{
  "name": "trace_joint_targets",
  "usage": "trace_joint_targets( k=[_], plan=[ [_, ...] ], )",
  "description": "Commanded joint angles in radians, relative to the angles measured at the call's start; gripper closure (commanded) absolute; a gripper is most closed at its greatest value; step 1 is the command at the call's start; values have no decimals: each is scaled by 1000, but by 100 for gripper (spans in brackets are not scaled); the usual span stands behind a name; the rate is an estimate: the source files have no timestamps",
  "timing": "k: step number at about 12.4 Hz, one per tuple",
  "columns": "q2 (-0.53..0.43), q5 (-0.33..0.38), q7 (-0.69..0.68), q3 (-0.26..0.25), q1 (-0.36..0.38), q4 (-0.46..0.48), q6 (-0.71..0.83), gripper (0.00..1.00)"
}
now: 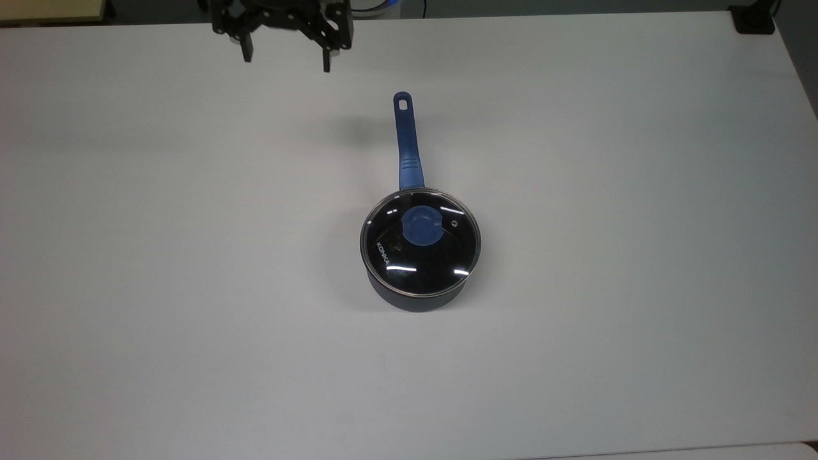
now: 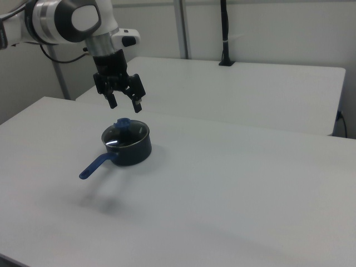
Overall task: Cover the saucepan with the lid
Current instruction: 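Open the gripper and raise it away from the lid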
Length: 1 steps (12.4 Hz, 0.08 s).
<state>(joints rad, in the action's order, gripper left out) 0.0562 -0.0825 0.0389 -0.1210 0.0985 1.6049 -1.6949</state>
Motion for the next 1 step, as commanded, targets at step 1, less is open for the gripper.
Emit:
trace_joint_targets(
  k=[1],
  plan=[
    [-30, 1, -4, 53, -48, 30, 23, 0]
  ],
)
